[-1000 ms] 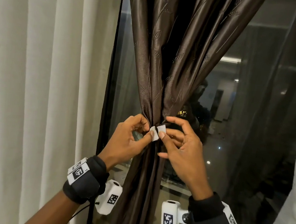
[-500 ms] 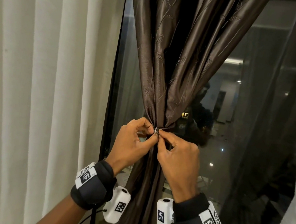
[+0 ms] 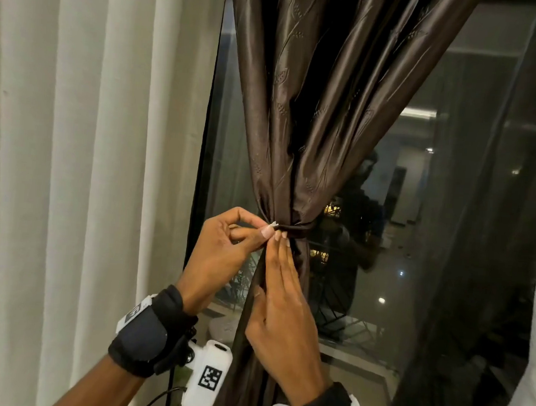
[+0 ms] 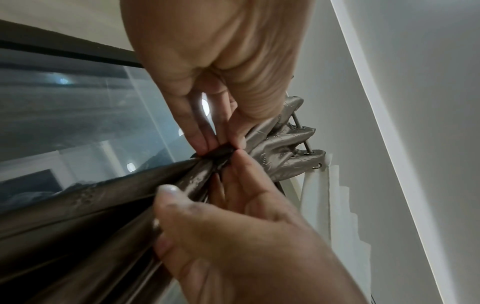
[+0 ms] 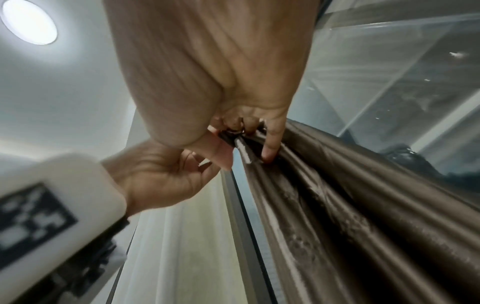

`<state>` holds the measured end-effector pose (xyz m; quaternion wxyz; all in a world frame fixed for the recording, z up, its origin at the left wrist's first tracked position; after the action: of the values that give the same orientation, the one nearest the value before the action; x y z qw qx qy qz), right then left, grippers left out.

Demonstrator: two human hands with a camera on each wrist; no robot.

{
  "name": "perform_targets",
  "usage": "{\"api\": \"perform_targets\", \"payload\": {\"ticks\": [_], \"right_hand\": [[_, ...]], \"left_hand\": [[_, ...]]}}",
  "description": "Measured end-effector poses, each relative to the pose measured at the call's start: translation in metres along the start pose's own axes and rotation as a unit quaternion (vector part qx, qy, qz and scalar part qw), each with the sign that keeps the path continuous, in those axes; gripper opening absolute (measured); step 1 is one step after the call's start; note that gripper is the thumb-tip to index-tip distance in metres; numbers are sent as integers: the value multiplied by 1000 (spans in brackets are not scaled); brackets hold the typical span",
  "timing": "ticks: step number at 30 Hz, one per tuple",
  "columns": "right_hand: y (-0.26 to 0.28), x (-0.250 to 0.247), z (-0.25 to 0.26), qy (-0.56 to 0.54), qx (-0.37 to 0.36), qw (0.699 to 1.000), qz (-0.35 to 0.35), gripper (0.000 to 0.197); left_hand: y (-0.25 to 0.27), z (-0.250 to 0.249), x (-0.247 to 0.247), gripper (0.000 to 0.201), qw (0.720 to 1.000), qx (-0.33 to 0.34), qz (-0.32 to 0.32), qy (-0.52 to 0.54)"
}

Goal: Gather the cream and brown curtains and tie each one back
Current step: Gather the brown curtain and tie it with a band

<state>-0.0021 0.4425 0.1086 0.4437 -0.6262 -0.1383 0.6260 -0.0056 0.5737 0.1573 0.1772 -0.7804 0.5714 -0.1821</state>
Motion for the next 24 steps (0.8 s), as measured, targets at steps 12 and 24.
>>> {"api": "perform_targets", "payload": {"ticks": [12,24], "right_hand": [[-38,-70,-70,-197,151,914,-320,43],[-28,-67,-86,-239,133,893,-357,11]], "left_hand": [[-23,-6,5,41,992,27,-111,-61],[-15,12,16,5,990,56,-132,-1]]}}
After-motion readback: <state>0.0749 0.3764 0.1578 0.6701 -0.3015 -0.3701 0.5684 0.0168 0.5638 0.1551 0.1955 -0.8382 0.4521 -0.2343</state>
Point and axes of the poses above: each hand's wrist, its own y-axis away from the middle knuckle, its own x-axis out of the palm, z = x × y, the point moved 5 cm from there along -y, towards the middle knuckle, and after that the axes turned 11 degrees about -x, right-handed, at the moved point
